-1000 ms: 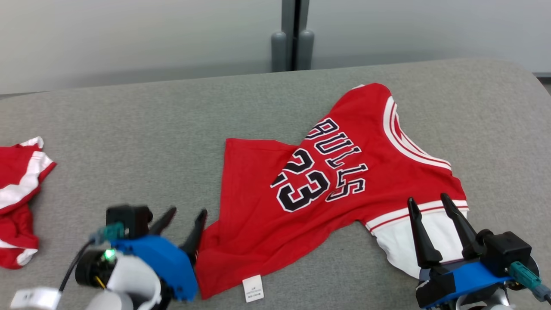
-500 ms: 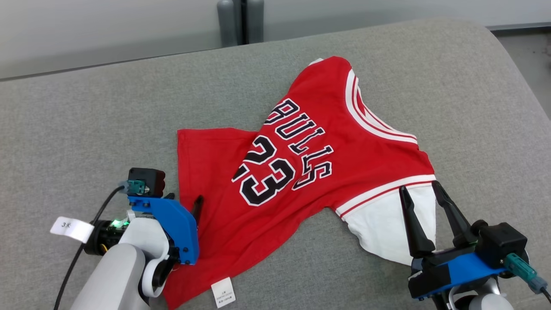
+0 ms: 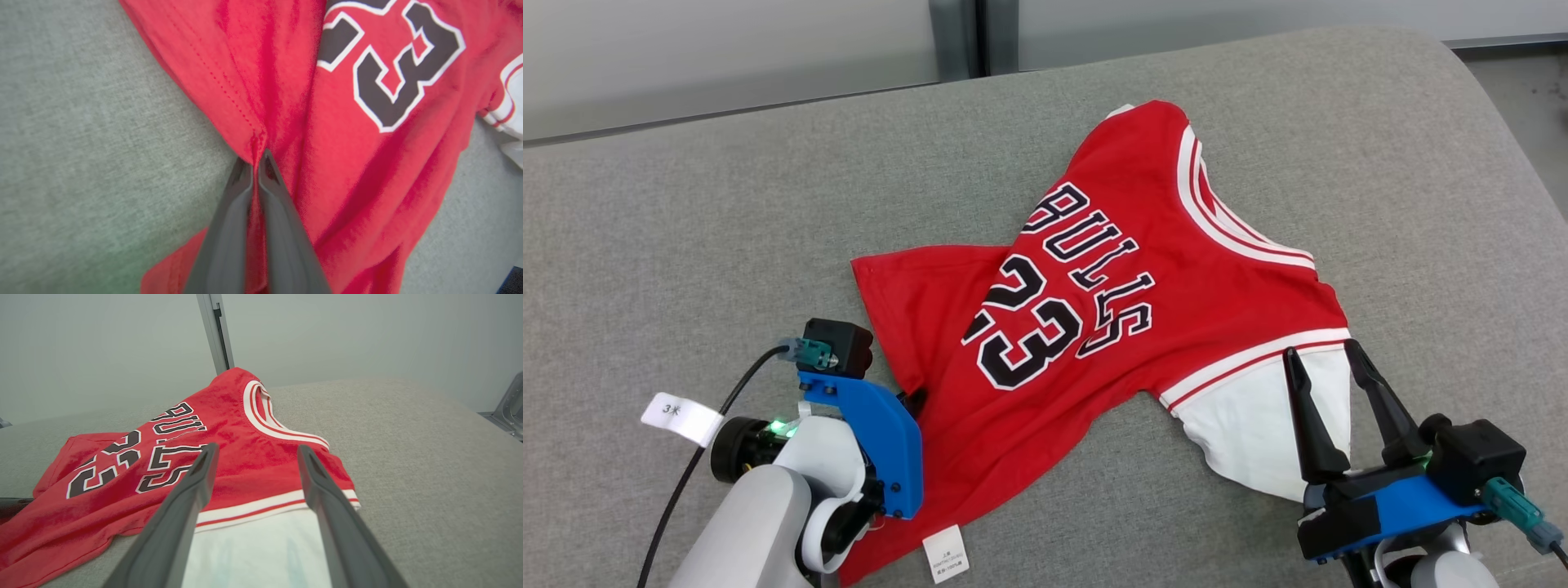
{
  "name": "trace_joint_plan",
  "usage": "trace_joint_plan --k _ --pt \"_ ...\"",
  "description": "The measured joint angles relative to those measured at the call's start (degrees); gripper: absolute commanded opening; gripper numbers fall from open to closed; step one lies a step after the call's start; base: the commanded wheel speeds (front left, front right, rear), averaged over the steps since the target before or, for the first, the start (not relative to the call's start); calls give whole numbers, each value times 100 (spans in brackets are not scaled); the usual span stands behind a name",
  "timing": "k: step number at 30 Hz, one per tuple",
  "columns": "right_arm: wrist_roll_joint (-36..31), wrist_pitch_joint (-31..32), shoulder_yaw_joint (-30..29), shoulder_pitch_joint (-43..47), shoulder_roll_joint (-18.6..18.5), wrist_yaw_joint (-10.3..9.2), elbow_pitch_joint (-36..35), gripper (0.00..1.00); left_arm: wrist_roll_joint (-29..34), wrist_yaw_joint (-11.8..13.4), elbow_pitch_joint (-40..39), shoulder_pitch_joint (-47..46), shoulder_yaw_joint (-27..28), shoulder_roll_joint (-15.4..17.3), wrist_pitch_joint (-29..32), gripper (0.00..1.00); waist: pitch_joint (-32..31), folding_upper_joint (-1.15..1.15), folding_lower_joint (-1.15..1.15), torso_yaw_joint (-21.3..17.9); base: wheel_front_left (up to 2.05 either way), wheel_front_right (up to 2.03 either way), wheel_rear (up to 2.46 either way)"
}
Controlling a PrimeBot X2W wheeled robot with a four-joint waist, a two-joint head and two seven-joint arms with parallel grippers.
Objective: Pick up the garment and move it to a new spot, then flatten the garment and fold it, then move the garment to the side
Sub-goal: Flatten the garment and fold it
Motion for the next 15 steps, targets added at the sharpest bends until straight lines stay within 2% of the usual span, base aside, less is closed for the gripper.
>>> trace_joint_plan --k 7,11,15 --pt "23 -33 -2 -36 1 0 4 100 467 271 200 -236 141 9 -1101 0 34 0 0 55 0 0 0" --pt "22 -34 -8 -48 1 0 -2 100 638 269 503 -642 225 18 -1730 0 81 0 0 67 0 0 0" --pt "20 -35 42 -121 1 0 -5 100 753 248 907 -1072 292 67 -2078 0 144 0 0 28 0 0 0"
